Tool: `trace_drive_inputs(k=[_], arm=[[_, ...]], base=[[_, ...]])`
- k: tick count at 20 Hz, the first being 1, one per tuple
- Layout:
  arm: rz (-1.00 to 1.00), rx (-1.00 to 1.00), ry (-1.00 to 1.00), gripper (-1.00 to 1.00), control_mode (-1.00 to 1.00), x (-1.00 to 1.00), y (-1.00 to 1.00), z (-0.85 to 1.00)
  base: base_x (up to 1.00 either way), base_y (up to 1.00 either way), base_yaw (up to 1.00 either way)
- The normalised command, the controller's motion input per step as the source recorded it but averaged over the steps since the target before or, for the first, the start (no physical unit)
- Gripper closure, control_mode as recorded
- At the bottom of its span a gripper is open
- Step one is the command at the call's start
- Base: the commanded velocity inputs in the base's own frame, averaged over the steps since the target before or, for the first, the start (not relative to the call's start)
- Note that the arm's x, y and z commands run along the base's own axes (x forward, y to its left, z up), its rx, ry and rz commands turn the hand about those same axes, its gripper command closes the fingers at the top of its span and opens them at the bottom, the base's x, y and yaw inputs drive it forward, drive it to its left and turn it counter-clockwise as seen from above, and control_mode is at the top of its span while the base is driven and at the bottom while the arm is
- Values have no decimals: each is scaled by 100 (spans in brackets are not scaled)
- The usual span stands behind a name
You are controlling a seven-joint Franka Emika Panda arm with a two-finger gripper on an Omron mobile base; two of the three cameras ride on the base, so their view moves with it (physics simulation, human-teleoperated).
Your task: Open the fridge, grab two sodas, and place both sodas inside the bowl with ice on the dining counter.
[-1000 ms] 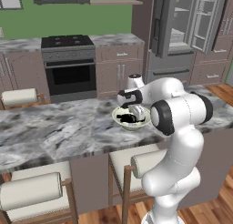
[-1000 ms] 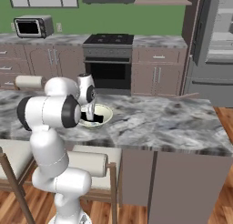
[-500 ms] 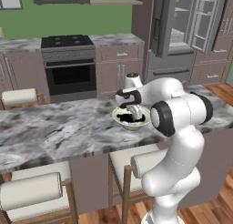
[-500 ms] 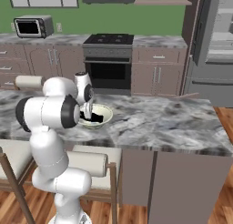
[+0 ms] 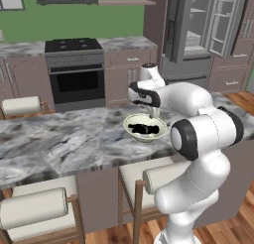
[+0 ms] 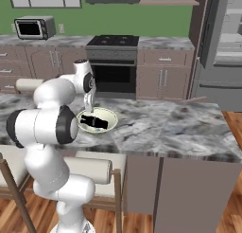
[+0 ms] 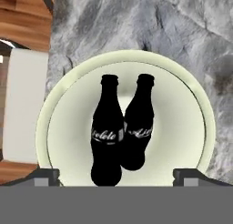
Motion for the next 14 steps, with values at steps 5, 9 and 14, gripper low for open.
trace_drive_inputs(k=[5,9,14], arm=[[-1,0,-3,-100,-100,-68,-3,64],[-2,0,-2,-100,-100,-92,0,50],[-3,0,-3,-100,-100,-84,0,51]], base=[[0,0,0],[0,0,0],[0,0,0]])
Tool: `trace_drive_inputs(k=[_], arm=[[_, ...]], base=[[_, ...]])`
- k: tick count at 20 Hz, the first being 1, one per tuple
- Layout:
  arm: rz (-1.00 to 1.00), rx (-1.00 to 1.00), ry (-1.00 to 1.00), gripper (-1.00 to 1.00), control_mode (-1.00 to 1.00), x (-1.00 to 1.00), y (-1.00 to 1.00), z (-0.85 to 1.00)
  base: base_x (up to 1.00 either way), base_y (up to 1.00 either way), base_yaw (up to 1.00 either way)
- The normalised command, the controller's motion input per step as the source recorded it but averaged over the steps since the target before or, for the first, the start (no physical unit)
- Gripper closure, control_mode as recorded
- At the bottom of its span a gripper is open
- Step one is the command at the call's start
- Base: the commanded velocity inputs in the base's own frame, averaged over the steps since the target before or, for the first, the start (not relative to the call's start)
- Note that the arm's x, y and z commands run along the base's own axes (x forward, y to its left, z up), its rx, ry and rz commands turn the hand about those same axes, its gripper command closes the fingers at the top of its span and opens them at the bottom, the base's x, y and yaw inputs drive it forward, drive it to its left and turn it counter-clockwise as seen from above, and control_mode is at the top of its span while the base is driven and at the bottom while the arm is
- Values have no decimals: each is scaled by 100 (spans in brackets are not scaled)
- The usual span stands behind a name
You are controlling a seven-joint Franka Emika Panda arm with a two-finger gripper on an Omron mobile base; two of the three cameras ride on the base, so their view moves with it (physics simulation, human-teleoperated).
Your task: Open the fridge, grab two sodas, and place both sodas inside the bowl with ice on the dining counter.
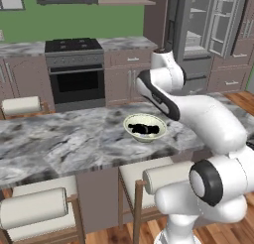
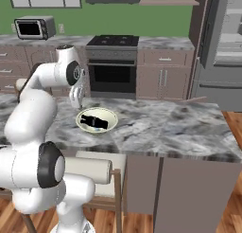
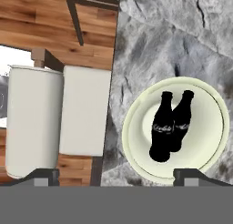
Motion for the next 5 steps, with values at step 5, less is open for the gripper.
trace_drive_inputs(k=[5], arm=[[-2,0,-13,-100,-100,-79,-8,37]], base=[[0,0,0]])
